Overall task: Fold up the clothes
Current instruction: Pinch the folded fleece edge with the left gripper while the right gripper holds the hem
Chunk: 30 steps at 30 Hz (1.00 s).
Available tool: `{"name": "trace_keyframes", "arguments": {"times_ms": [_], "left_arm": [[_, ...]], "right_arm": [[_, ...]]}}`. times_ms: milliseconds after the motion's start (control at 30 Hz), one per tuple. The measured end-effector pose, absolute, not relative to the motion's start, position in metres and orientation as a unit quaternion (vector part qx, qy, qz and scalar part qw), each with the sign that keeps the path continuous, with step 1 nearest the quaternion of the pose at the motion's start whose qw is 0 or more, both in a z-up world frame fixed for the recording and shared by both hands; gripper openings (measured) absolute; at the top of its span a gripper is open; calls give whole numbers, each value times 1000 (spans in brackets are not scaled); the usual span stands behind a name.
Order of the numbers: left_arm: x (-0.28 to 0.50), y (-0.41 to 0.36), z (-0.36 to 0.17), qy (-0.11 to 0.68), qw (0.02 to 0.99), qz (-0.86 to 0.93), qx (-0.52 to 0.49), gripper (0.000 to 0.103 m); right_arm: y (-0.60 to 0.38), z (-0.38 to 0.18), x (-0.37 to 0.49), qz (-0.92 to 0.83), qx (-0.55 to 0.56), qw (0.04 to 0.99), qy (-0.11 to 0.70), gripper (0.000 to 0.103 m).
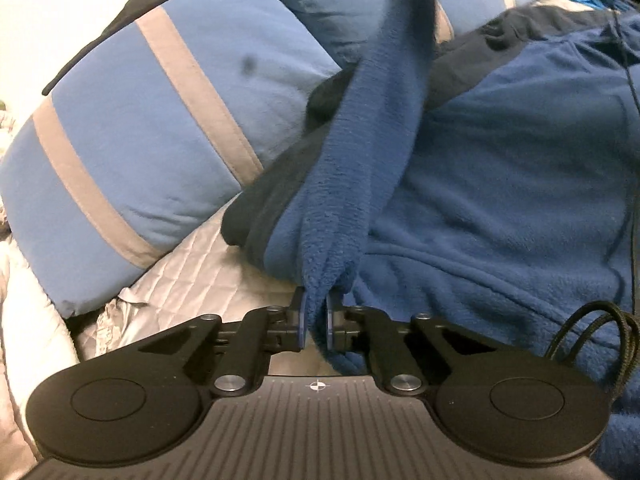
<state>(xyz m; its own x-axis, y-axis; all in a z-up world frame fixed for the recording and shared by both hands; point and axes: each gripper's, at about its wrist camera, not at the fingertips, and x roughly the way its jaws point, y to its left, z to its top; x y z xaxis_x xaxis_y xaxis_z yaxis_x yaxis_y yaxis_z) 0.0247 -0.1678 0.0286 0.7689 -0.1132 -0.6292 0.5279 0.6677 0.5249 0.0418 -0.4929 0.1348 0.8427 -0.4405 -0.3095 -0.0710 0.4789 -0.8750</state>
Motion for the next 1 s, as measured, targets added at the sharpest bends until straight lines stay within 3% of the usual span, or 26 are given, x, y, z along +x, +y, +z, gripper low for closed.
{"name": "trace_keyframes", "arguments": {"times_ms": [233, 433, 700, 1000], "left_arm": [[25, -173, 39, 278, 869, -190, 363, 9], [17, -187, 33, 249, 849, -178, 431, 9], [22, -167, 18, 280, 835, -175, 441, 9], [9, -167, 10, 268, 806, -188, 493, 9]], "right_arm": [[-525, 111, 12, -72, -433, 843, 312, 7], [-519, 80, -23, -144, -512, 805, 263, 7], [-482, -1, -82, -7, -506, 774, 382, 6], [-468, -20, -104, 77, -485, 755, 434, 6]]}}
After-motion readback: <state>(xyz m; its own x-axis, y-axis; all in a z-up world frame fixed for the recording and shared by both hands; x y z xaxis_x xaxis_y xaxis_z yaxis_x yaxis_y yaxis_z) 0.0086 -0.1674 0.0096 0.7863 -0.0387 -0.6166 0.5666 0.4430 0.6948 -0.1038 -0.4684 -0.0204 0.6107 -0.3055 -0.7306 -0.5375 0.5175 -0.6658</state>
